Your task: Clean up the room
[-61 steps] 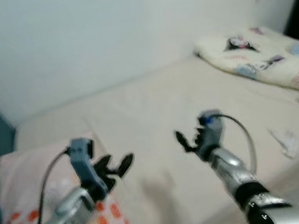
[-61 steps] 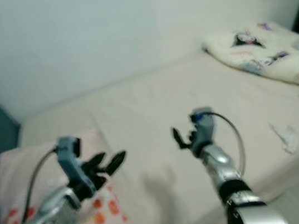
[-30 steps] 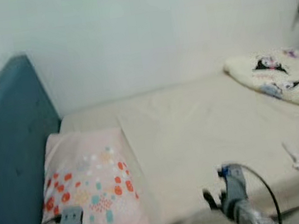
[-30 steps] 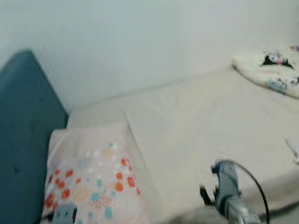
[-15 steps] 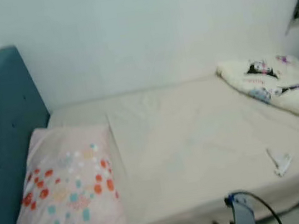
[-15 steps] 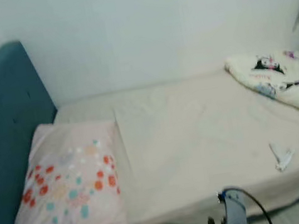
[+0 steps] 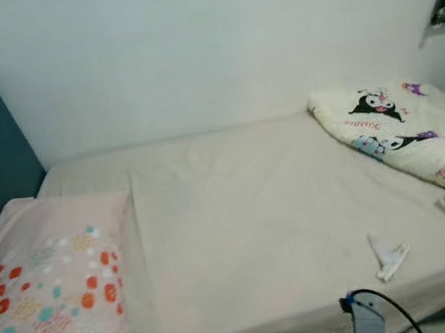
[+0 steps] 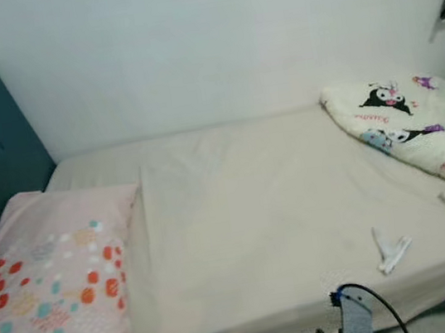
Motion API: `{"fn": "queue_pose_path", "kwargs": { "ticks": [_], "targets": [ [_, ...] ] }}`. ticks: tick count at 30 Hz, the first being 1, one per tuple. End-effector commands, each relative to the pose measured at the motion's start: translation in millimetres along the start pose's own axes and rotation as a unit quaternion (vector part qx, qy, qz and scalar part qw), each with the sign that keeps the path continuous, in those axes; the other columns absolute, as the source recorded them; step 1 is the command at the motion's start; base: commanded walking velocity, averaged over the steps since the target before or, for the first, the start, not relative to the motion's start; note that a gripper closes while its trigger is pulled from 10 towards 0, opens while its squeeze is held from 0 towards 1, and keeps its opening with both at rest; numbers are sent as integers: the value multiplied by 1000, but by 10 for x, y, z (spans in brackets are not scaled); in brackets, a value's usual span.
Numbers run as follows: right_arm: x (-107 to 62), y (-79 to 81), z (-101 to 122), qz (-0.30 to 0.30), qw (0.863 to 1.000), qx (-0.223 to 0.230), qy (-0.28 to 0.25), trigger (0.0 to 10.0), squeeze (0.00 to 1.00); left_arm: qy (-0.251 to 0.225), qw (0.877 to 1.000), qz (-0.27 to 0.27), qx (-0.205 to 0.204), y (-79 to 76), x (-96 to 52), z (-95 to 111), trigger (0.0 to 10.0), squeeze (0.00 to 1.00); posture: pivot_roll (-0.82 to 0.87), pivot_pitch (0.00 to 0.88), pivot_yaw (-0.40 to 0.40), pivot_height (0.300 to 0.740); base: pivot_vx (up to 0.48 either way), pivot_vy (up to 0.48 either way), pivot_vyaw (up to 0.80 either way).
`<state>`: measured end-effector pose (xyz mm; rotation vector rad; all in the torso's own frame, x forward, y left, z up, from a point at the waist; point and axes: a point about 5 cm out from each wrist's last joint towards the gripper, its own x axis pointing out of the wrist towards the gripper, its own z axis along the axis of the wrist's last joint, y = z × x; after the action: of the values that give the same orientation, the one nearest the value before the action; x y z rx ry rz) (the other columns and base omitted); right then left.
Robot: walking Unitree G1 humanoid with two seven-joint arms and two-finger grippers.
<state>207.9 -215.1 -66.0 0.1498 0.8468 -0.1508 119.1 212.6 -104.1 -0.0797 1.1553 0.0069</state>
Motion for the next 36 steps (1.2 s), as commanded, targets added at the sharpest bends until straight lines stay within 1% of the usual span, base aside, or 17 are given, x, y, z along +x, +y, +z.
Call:
{"fn": "queue_pose_path", "kwargs": {
  "ticks": [1,3,5,8,9,11,13,14,16,18,19,24,31,33,34,35,36],
  "targets": [
    [6,-32,88,-5,1000,7,-17,10000,0,12,1000,1,6,9,-8,-62,10000,0,-138,0,-10,740,0,-480,0],
    [14,-19,132,-2,1000,7,-23,10000,0,12,1000,0,8,5,-6,-54,10000,0,-138,0,-11,740,0,-480,0],
    [32,24,226,4,999,3,-36,10000,0,10,1000,0,11,-8,1,-30,10000,0,-138,0,-11,740,0,-480,0],
    [56,123,353,23,998,2,-52,10000,0,-9,1000,-3,-6,-67,24,65,10000,0,-136,0,-17,740,0,-480,0],
    [61,153,377,29,998,1,-55,10000,0,-17,1000,-4,-18,-88,32,105,10000,0,-136,0,-17,740,0,-480,0],
    [64,173,387,31,998,1,-56,10000,0,-24,999,-5,-26,-104,39,145,10000,0,-136,0,-17,740,0,-480,0],
    [69,210,384,37,998,-2,-52,10000,0,-37,999,-6,-38,-132,51,231,10000,0,-132,0,-20,740,0,-480,0],
    [69,210,384,37,998,-2,-52,10000,0,-37,999,-6,-38,-132,51,231,10000,0,-132,0,-20,740,0,-480,0],
    [70,244,322,39,999,0,-38,10000,0,-49,998,-7,-44,-157,61,325,10000,0,-130,0,-20,740,0,-480,0],
    [70,256,291,38,999,-4,-31,10000,0,-52,998,-7,-44,-169,65,361,10000,0,-124,0,-20,740,0,-480,0],
    [71,279,268,39,999,-1,-26,10000,0,-54,998,-9,-38,-190,71,415,10000,0,-123,0,-19,740,0,-480,0],
    [77,299,333,44,998,11,-40,10000,0,-57,998,-9,-39,-200,74,453,10000,0,-133,0,-10,740,0,-480,0],
    [83,290,503,48,996,20,-70,10000,0,-57,997,0,-50,-163,69,438,10000,0,-135,0,-6,740,0,-480,0],
    [85,311,576,56,995,26,-83,10000,0,-63,996,17,-58,-115,61,437,10000,0,-134,0,-6,740,0,-429,0],
    [85,325,613,59,994,27,-89,10000,0,-68,995,23,-74,-92,56,439,10000,0,-134,0,-6,740,0,0,0],
    [85,325,613,59,994,27,-89,10000,0,-68,995,23,-74,-92,56,439,10000,0,-134,0,-6,740,0,0,0],
    [86,333,634,61,993,28,-93,10000,0,-71,993,26,-86,-79,54,440,10000,0,-134,0,-6,740,0,0,0]
  ]
}}
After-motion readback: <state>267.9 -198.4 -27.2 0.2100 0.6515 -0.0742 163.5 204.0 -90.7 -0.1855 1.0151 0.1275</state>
